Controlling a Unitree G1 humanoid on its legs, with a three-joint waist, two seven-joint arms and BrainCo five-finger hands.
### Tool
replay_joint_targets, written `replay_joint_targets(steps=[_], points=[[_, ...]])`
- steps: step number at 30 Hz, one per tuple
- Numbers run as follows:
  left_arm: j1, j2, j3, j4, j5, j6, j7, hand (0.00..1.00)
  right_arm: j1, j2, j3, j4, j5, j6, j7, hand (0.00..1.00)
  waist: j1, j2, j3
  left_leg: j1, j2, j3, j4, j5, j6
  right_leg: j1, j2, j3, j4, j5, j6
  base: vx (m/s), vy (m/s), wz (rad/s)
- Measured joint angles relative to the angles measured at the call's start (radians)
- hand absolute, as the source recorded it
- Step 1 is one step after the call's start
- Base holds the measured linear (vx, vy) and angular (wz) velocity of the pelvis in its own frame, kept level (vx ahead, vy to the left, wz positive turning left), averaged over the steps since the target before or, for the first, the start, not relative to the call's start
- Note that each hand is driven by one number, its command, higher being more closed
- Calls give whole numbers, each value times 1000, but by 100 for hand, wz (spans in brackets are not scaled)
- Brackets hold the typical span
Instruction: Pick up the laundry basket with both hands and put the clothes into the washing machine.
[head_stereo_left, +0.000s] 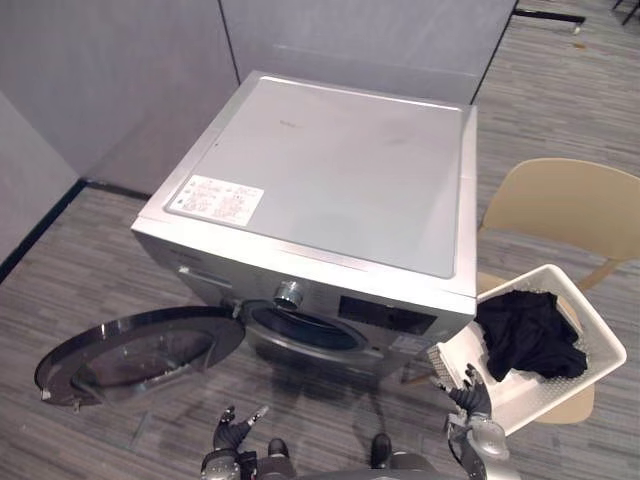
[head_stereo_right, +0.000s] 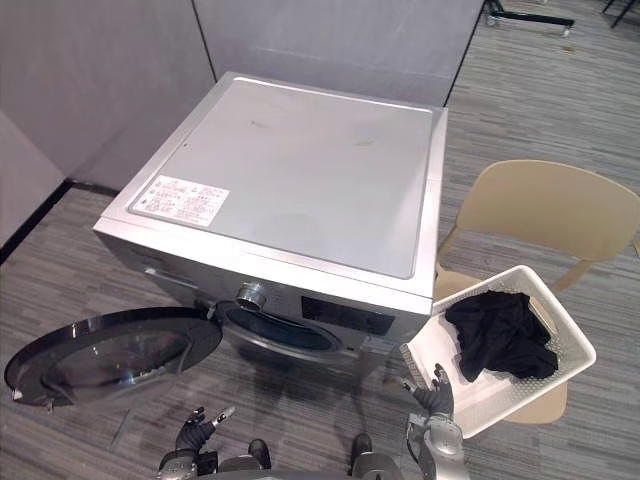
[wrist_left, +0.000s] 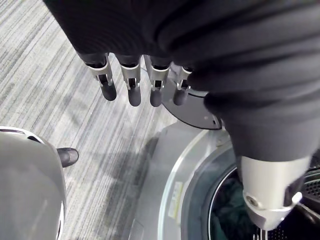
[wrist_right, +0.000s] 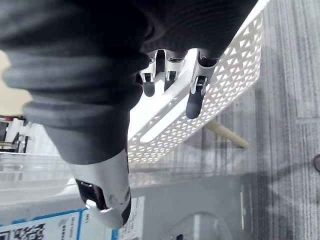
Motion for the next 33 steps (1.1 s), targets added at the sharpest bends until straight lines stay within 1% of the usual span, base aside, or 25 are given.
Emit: replay_joint_targets(steps=[2, 4, 7, 9, 12, 13, 17, 21, 22, 29, 33], points=[[-1, 3, 0, 22, 1, 1, -12, 0, -8, -2, -16, 44, -7, 10, 0, 0, 3, 0, -5, 32, -3, 14, -31, 12, -5, 20, 7, 13, -23, 13, -1, 23, 20, -17], [-2, 4, -2, 34, 7, 1, -13, 0, -12, -4, -25, 83, -6, 24, 0, 0, 3, 7, -12, 50, -4, 25, -56, 21, -7, 32, 12, 21, -46, 25, -3, -14, -1, -14], [-6, 3, -3, 54, 14, 2, -13, 0, -15, -12, -25, 110, -6, 28, 1, 0, 1, 23, -20, 72, -4, 51, -82, 30, -5, 30, 24, 51, -61, 45, -7, -41, -15, -29], [-17, 2, -8, 67, 14, 5, -14, 0, -17, -15, -25, 122, -6, 31, 0, 0, 2, 26, -21, 73, -4, 69, -84, 31, -4, 25, 27, 72, -77, 63, -10, -74, 0, -31], [-18, 3, -11, 71, 16, 6, -25, 0, -17, -20, -25, 125, -4, 33, 1, 0, 2, 24, -19, 86, -8, 94, -96, 34, 0, 26, 30, 105, -105, 90, -10, -87, 6, -35], [-19, 3, -13, 72, 25, 6, -32, 0, -22, -22, -25, 125, -3, 33, 1, 0, 1, 22, -18, 97, -17, 96, -113, 36, 3, 25, 28, 119, -119, 100, -7, -96, 11, -24], [-33, 6, -19, 88, 44, 6, -43, 0, -21, -23, -25, 124, -3, 34, 2, 0, 1, 14, -18, 103, -31, 89, -121, 36, 3, 26, 21, 125, -133, 110, -3, -62, 13, -9], [-39, 14, -50, 93, 44, 6, -56, 0, -25, -24, -25, 111, -5, 35, 0, 0, 3, 7, -19, 103, -43, 63, -138, 36, 3, 26, 17, 123, -141, 113, 0, 10, 3, 2], [-40, 17, -51, 93, 44, 6, -57, 0, -24, -23, -24, 94, -5, 43, 1, 0, 4, 5, -21, 103, -44, 63, -140, 37, 5, 27, 17, 123, -146, 113, 1, 46, 0, -2], [-40, 18, -51, 94, 45, 6, -57, 0, -29, -24, -23, 26, -7, 48, 0, 0, 3, 6, -21, 103, -49, 31, -150, 37, 8, 32, 17, 116, -152, 113, 3, 75, -1, 1], [-41, 19, -53, 93, 55, 6, -57, 0, -25, -24, -23, -4, -10, 48, -1, 0, -1, 5, -21, 105, -50, 0, -148, 37, 9, 46, 13, 87, -151, 113, 3, 41, -5, 14]])
